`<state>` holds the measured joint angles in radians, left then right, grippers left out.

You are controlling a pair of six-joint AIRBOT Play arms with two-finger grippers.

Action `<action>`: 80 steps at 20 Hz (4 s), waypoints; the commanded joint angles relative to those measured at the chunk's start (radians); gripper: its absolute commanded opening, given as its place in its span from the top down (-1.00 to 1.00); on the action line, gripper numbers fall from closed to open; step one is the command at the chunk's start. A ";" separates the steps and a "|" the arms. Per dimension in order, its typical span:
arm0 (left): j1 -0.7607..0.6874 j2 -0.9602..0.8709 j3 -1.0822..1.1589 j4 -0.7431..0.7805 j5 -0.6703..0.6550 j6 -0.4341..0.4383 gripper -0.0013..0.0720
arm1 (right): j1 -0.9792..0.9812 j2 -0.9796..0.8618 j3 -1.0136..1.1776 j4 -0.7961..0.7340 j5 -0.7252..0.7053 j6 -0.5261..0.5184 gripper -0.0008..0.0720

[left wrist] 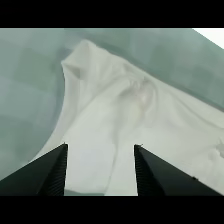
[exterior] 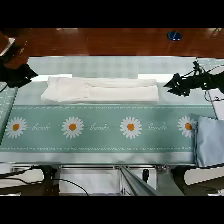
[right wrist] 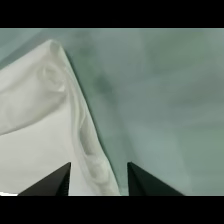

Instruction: Fold the shirts.

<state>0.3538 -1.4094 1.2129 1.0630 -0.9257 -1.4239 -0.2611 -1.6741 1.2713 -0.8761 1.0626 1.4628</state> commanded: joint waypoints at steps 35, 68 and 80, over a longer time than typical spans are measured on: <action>-1.156 -0.489 0.348 -0.237 -0.080 -0.039 0.93 | 0.130 1.059 -0.392 -0.066 0.188 0.011 0.91; -0.213 0.634 -0.732 -0.289 0.011 0.159 0.92 | 0.835 -0.303 0.521 0.412 -0.248 -0.009 -0.14; -0.222 0.616 -0.735 -0.297 0.033 0.152 0.92 | 0.625 0.192 0.349 -0.389 0.245 0.178 -0.13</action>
<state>0.1322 -0.7929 0.4789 0.7666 -0.8925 -1.2713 0.3973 -1.6951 1.7466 -0.7815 1.2552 1.4914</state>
